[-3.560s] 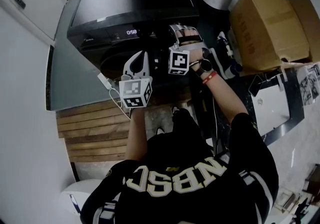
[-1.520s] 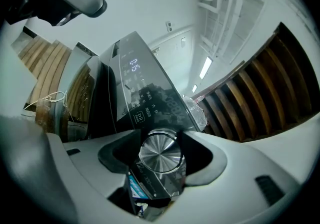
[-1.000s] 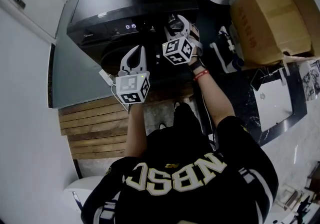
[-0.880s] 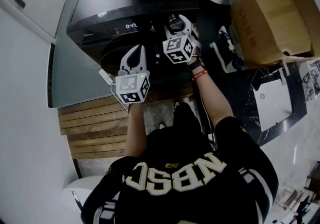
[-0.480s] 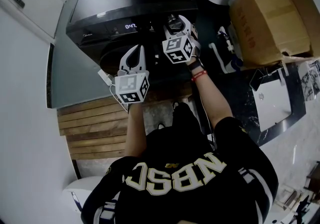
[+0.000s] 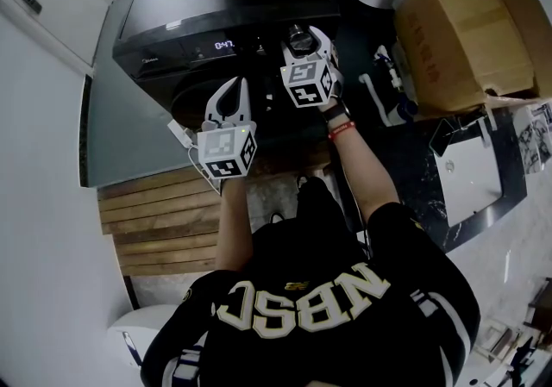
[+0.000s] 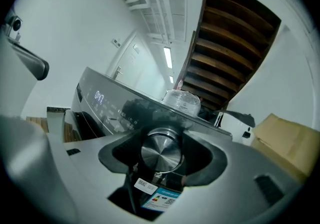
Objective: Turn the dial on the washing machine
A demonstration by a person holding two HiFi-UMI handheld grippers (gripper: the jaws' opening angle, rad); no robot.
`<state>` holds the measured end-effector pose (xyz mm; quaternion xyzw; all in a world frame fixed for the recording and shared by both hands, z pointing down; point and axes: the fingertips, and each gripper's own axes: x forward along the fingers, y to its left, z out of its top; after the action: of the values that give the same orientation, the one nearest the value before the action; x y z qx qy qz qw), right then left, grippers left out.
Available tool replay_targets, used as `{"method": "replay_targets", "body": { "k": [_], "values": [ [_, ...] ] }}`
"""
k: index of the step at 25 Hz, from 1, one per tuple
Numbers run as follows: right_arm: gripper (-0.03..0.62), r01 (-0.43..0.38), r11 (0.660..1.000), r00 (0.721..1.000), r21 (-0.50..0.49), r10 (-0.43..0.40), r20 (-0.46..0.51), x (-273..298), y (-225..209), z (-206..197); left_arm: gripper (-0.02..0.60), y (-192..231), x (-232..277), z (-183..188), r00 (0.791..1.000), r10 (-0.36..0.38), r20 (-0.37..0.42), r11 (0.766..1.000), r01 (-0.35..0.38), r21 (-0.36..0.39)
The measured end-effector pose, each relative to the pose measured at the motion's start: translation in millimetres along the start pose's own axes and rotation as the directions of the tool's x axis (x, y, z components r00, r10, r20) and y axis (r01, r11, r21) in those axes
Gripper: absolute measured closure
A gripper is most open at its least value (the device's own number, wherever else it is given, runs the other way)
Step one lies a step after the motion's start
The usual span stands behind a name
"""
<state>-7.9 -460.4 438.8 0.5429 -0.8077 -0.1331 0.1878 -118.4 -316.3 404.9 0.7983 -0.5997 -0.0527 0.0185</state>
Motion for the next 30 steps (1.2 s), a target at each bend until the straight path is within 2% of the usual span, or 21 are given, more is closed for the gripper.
{"method": "replay_targets", "body": {
  "k": [2,3,5,6,8,18,21,24,26,27,30],
  "values": [
    [0.329,0.005,0.996,1.000,0.094,-0.005,0.003,0,-3,-1,0.568,0,0,1,1.000,0.001,0.002,1.000,-0.001,-0.002],
    [0.329,0.012,0.985,1.000,0.171,-0.013,0.006,0,-5,-2,0.567,1,-1,1,1.000,0.002,0.003,1.000,-0.002,-0.004],
    [0.327,0.031,0.944,0.999,0.327,-0.035,0.007,1,-11,-5,0.568,2,-2,0,1.000,0.006,0.003,1.000,-0.006,-0.009],
    [0.327,0.039,0.928,0.999,0.372,-0.044,0.006,1,-13,-6,0.566,3,-2,-1,1.000,0.007,0.002,1.000,-0.007,-0.011],
    [0.327,0.043,0.920,0.999,0.390,-0.049,0.006,1,-14,-6,0.568,4,-2,-1,1.000,0.010,0.001,1.000,-0.010,-0.012],
    [0.327,0.023,0.930,1.000,0.366,-0.028,0.007,1,-13,-6,0.568,-2,3,0,1.000,-0.009,0.006,1.000,0.009,-0.011],
    [0.327,0.018,0.920,1.000,0.391,-0.023,0.007,2,-13,-7,0.568,-2,3,0,1.000,-0.010,0.006,1.000,0.010,-0.012],
    [0.327,0.003,0.894,1.000,0.448,-0.009,0.012,3,-15,-9,0.568,-1,2,1,1.000,-0.010,0.008,1.000,0.010,-0.012],
    [0.327,-0.003,0.865,1.000,0.502,-0.005,0.014,3,-17,-10,0.568,1,2,2,1.000,-0.007,0.011,1.000,0.007,-0.013],
    [0.327,-0.003,0.835,1.000,0.550,-0.007,0.016,3,-18,-11,0.568,1,1,2,1.000,-0.006,0.012,1.000,0.006,-0.014],
    [0.326,0.007,0.690,1.000,0.723,-0.020,0.009,-2,-26,-14,0.568,1,0,3,1.000,-0.006,0.014,1.000,0.007,-0.013]
  ]
}}
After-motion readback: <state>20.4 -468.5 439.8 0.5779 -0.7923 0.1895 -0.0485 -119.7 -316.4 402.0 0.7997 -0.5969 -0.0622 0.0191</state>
